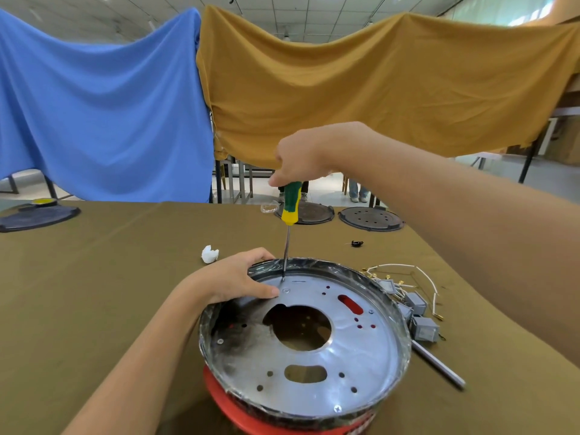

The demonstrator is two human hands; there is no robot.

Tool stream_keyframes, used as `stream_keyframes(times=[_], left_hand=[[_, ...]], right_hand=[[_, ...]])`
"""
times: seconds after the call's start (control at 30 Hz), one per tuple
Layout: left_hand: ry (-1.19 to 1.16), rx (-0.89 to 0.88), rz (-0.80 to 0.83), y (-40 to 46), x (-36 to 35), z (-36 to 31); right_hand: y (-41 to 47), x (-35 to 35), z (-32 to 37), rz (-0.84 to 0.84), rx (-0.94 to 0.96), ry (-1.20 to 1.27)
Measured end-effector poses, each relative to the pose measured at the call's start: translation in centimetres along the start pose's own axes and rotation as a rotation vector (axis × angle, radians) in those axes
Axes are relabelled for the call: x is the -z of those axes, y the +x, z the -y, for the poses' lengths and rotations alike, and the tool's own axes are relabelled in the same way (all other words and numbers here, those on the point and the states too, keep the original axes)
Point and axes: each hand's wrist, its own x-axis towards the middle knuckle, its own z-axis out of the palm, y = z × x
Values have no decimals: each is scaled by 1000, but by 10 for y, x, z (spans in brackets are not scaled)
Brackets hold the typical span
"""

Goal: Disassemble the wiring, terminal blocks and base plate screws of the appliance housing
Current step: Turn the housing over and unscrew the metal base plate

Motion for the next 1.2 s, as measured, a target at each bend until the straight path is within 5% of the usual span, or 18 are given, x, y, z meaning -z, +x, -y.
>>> stream_keyframes(times=[0.23,0.33,0.5,0.77,1.07,1.2], left_hand=[[-7,-12,8,0,0,0],[-20,-11,11,0,0,0],[-18,-4,3,0,0,-1],[7,-18,-3,0,0,-2],[6,-32,4,-2,1,-1],[-26,-36,8,-2,0,0]], right_hand=[[-11,2,-15,109,228,584],[-9,2,-9,118,138,464],[-4,-2,-7,-17,-84,-83],[-14,5,-13,155,245,602],[-3,3,7,-47,5,-42],[-2,8,1,76,133,241]])
